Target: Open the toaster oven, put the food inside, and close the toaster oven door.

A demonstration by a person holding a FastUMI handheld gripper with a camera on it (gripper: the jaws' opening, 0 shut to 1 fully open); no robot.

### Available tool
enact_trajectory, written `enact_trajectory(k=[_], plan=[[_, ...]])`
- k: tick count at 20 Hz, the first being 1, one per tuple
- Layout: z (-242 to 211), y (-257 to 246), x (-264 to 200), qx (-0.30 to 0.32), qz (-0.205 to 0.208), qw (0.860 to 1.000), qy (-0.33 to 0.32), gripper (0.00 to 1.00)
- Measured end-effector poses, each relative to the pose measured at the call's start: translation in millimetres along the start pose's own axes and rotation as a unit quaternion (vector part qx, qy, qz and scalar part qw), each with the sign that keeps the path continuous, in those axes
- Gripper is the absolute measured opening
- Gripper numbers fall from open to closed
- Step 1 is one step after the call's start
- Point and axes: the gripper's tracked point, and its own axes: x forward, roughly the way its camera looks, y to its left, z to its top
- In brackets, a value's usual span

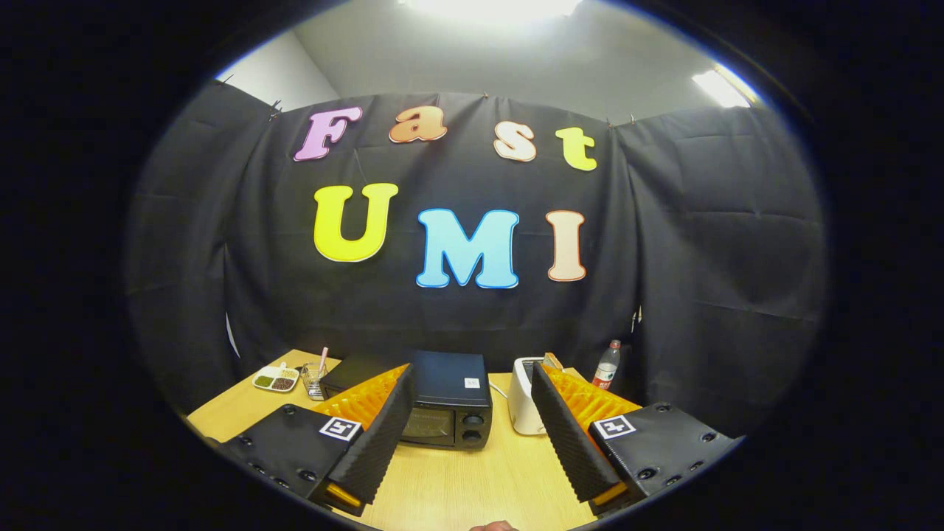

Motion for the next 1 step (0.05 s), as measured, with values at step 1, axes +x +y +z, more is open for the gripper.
enact_trajectory(k=[1], plan=[[-1.6,-1.8,-0.2,0.002,-0.003,1.0,0.002,0.98]])
